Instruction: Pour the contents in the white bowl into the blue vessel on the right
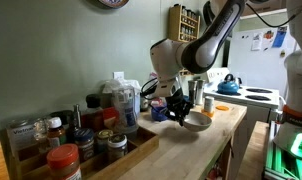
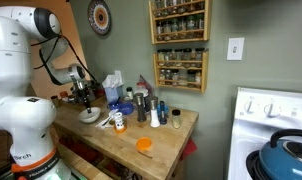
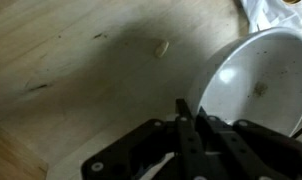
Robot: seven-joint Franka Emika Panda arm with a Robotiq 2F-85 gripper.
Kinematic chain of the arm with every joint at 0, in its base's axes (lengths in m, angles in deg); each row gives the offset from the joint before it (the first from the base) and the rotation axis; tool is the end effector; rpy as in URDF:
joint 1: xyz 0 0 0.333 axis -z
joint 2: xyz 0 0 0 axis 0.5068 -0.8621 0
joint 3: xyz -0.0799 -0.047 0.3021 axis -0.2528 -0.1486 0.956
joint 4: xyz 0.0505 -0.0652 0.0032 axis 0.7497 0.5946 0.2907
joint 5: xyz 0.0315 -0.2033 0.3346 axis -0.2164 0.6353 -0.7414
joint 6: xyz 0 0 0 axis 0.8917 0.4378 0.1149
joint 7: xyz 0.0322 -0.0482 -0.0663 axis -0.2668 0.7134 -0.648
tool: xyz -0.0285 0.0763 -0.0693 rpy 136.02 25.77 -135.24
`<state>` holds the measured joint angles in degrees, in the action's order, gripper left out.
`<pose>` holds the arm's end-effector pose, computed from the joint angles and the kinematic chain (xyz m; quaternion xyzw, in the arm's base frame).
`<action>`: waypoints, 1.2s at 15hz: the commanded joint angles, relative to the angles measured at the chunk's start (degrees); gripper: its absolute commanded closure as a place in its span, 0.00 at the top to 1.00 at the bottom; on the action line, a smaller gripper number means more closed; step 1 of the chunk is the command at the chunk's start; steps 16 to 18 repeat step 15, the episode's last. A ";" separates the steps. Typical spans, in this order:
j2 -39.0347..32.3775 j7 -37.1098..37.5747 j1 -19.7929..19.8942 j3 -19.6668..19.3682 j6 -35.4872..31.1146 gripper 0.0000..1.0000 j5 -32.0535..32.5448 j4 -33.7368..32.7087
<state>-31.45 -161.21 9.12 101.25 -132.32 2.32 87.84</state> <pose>0.3899 0.3181 0.2347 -0.2513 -0.9530 0.1692 0.0085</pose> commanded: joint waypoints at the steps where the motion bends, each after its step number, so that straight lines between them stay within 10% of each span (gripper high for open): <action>1: -3.31 -1.88 1.22 0.69 -0.59 0.32 0.80 -2.35; 11: 15.67 -2.22 2.40 2.37 -15.58 0.98 -1.26 7.89; 18: 15.87 -3.30 1.10 1.40 -18.56 1.00 -0.69 6.81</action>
